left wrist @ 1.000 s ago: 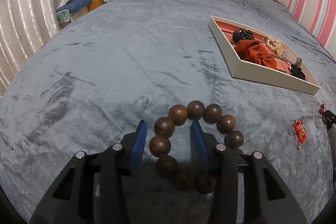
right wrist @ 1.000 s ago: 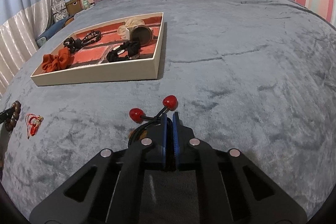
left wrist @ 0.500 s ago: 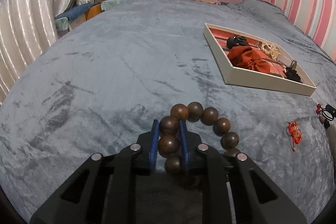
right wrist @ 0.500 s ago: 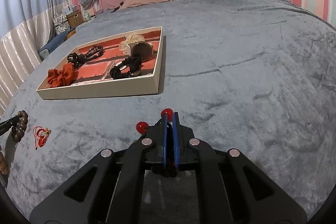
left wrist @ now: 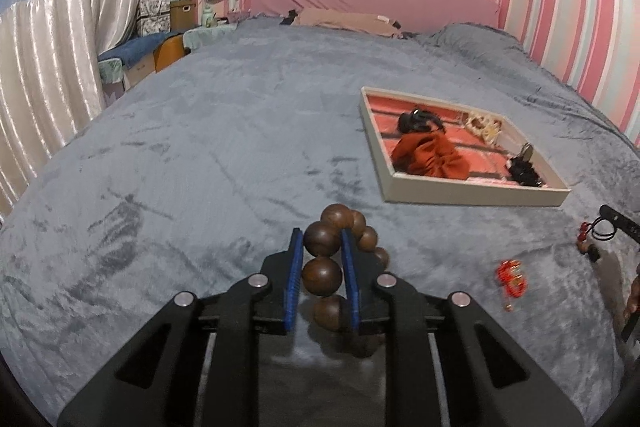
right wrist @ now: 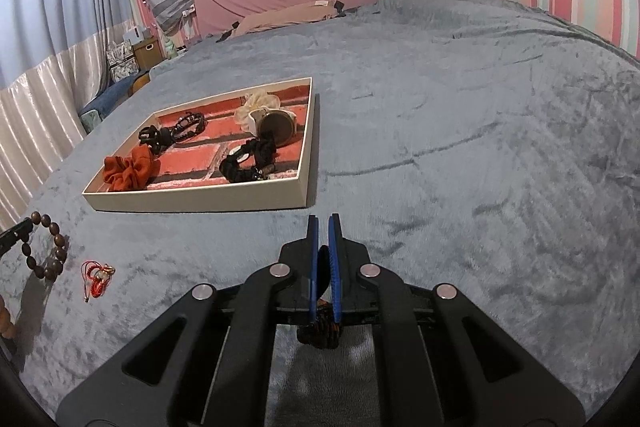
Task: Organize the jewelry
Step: 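Carry the bead bracelet and red-ball hair tie into the tray while opening both tools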
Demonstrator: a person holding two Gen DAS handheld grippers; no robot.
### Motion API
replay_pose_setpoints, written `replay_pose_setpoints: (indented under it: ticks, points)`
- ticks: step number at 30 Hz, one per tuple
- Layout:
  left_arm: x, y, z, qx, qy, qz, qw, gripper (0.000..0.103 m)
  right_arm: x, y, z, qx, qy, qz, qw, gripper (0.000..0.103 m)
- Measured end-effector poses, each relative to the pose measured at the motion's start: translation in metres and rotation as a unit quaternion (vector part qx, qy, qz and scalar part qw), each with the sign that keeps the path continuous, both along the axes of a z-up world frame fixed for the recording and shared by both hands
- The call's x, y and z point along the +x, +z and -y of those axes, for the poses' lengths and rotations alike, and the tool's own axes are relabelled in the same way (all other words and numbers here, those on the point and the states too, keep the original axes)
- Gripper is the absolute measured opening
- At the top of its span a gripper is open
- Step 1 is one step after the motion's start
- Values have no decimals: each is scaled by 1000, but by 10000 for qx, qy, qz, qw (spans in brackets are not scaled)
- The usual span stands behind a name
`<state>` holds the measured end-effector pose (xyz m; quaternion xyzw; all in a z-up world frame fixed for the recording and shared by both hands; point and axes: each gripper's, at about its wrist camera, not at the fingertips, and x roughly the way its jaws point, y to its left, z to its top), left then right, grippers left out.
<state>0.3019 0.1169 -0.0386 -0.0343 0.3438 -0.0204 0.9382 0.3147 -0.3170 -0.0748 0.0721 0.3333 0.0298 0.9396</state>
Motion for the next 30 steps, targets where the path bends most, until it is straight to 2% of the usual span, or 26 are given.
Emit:
replay_pose_setpoints:
  ticks: [16, 23, 30]
  points:
    - [21, 36, 41, -57, -274, 250, 9993, 20, 14, 31, -17, -1, 171, 222, 9996, 6]
    - [56, 60, 78, -60, -541, 397, 9977, 20, 41, 54, -34, -61, 324, 405, 9986, 6]
    - [103, 66, 108, -45, -706, 352, 9969, 20, 83, 65, -52, -13, 503, 452, 9977, 6]
